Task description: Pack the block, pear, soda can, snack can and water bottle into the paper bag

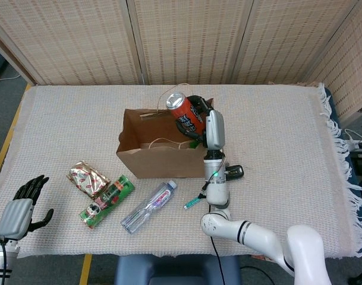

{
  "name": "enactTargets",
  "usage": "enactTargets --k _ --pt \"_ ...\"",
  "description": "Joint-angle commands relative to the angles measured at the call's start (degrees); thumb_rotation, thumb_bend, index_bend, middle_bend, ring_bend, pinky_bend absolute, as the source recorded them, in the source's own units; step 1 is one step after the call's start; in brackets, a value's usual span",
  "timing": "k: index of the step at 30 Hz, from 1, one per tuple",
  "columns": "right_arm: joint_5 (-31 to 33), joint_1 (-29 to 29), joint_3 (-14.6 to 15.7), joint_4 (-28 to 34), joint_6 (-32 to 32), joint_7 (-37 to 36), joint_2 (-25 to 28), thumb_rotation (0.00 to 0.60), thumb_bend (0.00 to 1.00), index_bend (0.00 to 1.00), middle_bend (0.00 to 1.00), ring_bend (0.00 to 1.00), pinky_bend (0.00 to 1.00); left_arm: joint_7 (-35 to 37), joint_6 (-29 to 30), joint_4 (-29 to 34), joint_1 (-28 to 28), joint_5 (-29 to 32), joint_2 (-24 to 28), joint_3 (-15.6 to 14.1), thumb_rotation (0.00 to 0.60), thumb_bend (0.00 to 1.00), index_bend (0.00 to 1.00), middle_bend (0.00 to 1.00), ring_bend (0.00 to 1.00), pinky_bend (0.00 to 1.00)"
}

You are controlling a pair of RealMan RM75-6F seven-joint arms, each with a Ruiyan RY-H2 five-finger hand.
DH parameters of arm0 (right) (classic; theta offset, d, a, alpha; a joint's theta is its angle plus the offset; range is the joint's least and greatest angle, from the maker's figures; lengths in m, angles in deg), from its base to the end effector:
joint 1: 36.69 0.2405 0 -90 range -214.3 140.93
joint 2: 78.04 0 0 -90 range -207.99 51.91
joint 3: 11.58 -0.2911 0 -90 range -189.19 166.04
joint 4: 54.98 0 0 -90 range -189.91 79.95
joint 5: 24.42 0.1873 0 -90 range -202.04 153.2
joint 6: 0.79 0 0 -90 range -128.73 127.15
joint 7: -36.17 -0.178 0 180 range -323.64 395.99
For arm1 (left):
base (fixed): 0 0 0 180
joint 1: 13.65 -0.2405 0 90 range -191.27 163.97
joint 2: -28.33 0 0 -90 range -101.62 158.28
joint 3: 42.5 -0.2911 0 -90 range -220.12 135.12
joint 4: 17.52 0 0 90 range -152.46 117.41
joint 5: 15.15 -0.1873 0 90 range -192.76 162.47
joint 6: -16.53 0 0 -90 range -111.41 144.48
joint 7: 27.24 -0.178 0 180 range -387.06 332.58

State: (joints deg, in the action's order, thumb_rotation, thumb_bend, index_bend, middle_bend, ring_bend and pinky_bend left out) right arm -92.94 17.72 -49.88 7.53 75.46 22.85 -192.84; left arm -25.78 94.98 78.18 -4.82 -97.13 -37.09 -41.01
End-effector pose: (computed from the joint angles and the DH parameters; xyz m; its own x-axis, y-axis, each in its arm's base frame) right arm -0.0398 -0.4583 0.0166 -0.5252 0.1296 0.8410 -0.8141 -0.3644 -0.4522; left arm -0.3263 0.2313 0.1627 0.2914 0.1261 0.9482 0.9561 -0.0055 -0.2931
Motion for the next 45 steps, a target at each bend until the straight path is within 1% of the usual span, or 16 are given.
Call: enactTargets --k 1,3,5,10,13,16,22,24,25,27,29,32,36,39,41,45 --pt "0.9 -7.1 5.3 13.7 1.3 4.6 5.4 0.600 0.08 0.02 0.13 0.03 0.23 0.1 0.0 0.0 0.0 0.0 0.0 0.0 0.600 0.38 0.05 0.00 0.00 0.09" --pt "1.7 -7.8 5.7 15.8 0.6 5.8 6.6 0.600 0.05 0.00 0.09 0.00 0.18 0.1 -0.1 0.0 0.0 0.0 0.0 0.0 0.600 0.38 0.05 0.00 0.00 0.09" --pt "2.1 -8.2 5.8 17.4 0.4 6.4 7.4 0.600 0.04 0.00 0.08 0.00 0.17 0.0 -0.1 0.0 0.0 0.0 0.0 0.1 0.600 0.38 0.05 0.00 0.00 0.09" --pt "3.1 -9.4 5.8 21.0 0.0 6.5 8.9 0.600 0.04 0.00 0.08 0.00 0.16 0.0 -0.1 0.0 -0.1 0.1 0.0 0.1 0.600 0.38 0.05 0.00 0.00 0.09" --pt "5.0 -10.7 6.8 24.5 -2.5 6.7 11.1 0.600 0.04 0.00 0.08 0.00 0.16 -0.2 -0.2 0.1 -0.1 0.0 0.0 0.1 0.600 0.38 0.05 0.00 0.00 0.09" --pt "5.8 -12.4 9.5 28.0 -5.6 7.3 14.1 0.600 0.04 0.00 0.08 0.00 0.16 -0.2 0.0 0.1 -0.2 -0.3 0.1 0.0 0.600 0.38 0.05 0.00 0.00 0.09" --pt "4.2 -15.5 15.6 29.6 -7.8 7.3 17.3 0.600 0.04 0.00 0.08 0.00 0.16 -0.1 0.6 0.6 -0.4 -1.2 0.3 -0.3 0.600 0.38 0.05 0.00 0.00 0.09" --pt "1.9 -16.5 18.2 30.2 -8.6 7.1 19.2 0.600 0.04 0.00 0.08 0.00 0.16 -0.4 0.7 0.6 -0.4 -1.8 0.1 -0.5 0.600 0.38 0.05 0.00 0.00 0.09" --pt "0.3 -16.4 18.9 30.2 -9.0 7.1 19.8 0.600 0.04 0.00 0.08 0.00 0.16 -0.5 0.6 0.6 -0.4 -2.0 0.1 -0.6 0.600 0.38 0.05 0.00 0.00 0.09" --pt "-3.4 -17.3 20.7 30.3 -8.0 6.2 21.2 0.600 0.04 0.00 0.08 0.00 0.16 -0.7 0.5 0.5 -0.3 -2.1 -0.1 -0.6 0.600 0.38 0.05 0.00 0.00 0.09" --pt "-6.8 -18.2 21.6 30.7 -6.1 4.7 22.0 0.600 0.04 0.00 0.08 0.00 0.16 -0.7 0.5 0.4 -0.2 -2.0 -0.2 -0.5 0.600 0.38 0.05 0.00 0.00 0.09" --pt "-11.0 -18.2 20.5 29.7 -2.9 2.5 22.3 0.600 0.04 0.00 0.08 0.00 0.16 -0.8 0.1 0.4 -0.1 -1.7 -0.5 -0.4 0.600 0.38 0.05 0.00 0.00 0.09" --pt "-11.2 -17.0 16.9 28.0 -0.9 0.1 21.3 0.600 0.04 0.00 0.08 0.00 0.16 -1.7 -0.1 0.6 0.1 -1.8 -0.8 -0.5 0.600 0.38 0.05 0.00 0.00 0.09" --pt "-13.0 -16.4 15.3 26.5 1.4 -2.6 20.6 0.600 0.04 0.00 0.08 0.00 0.16 -2.4 -0.3 0.7 0.2 -1.7 -1.0 -0.5 0.600 0.38 0.05 0.00 0.00 0.09" --pt "-14.9 -17.3 15.6 25.6 3.7 -5.5 20.9 0.600 0.04 0.00 0.08 0.00 0.16 -2.6 -0.4 0.6 0.2 -1.5 -1.2 -0.4 0.600 0.38 0.05 0.00 0.00 0.09" --pt "-20.7 -19.5 19.1 25.5 7.0 -13.7 23.6 0.600 0.03 0.00 0.08 0.00 0.16 -2.8 -0.6 0.4 0.3 -1.0 -1.3 -0.3 0.600 0.38 0.05 0.00 0.00 0.09"
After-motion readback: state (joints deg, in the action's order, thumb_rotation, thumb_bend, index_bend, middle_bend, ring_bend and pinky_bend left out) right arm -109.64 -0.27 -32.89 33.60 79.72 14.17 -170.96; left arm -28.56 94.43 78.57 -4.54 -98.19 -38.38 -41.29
